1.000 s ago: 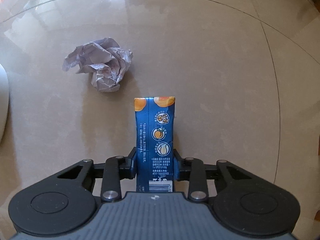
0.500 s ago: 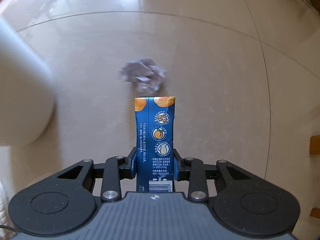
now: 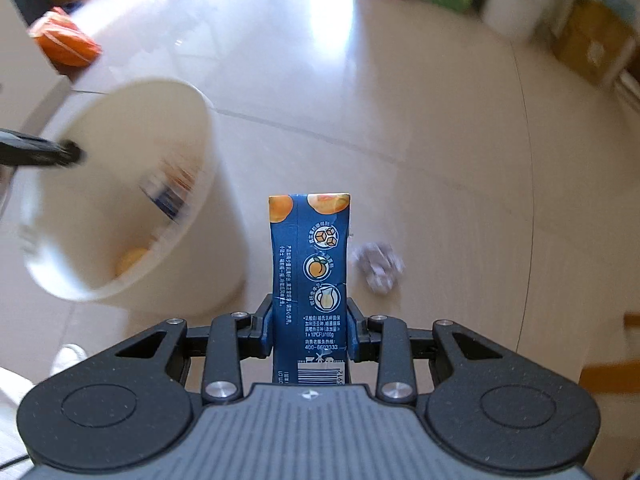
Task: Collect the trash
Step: 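Carry the blue carton over the bin and open the right gripper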
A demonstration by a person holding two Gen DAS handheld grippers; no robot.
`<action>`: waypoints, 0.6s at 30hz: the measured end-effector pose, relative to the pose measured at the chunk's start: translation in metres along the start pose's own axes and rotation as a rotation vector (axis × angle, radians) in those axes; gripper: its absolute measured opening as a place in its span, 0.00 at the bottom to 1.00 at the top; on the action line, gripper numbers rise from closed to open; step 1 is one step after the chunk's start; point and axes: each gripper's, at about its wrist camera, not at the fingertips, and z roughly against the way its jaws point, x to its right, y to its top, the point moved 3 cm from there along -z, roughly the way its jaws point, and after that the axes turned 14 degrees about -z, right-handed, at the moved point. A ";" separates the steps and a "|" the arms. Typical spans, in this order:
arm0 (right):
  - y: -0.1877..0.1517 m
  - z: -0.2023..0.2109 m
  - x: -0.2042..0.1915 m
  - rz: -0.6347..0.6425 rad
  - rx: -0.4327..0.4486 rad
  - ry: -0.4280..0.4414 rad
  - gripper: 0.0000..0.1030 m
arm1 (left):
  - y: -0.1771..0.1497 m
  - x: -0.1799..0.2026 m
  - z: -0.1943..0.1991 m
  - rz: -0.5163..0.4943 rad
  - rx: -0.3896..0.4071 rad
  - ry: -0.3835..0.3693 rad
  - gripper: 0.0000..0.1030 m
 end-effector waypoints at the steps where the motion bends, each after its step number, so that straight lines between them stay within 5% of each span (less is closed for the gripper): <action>1: 0.005 0.009 -0.009 0.011 0.013 0.010 0.36 | 0.000 0.000 0.000 -0.002 0.005 -0.002 0.10; 8: 0.042 0.047 -0.084 0.110 0.069 0.087 0.36 | -0.001 0.002 0.000 -0.010 0.026 -0.007 0.10; 15: 0.061 0.031 -0.146 0.202 0.081 0.125 0.38 | -0.003 -0.004 0.003 0.002 0.029 -0.030 0.10; 16: 0.060 0.027 -0.147 0.206 0.088 0.126 0.42 | -0.003 -0.005 0.003 0.003 0.029 -0.031 0.10; 18: 0.060 0.025 -0.153 0.209 0.098 0.131 0.65 | -0.003 -0.006 0.004 0.005 0.029 -0.036 0.10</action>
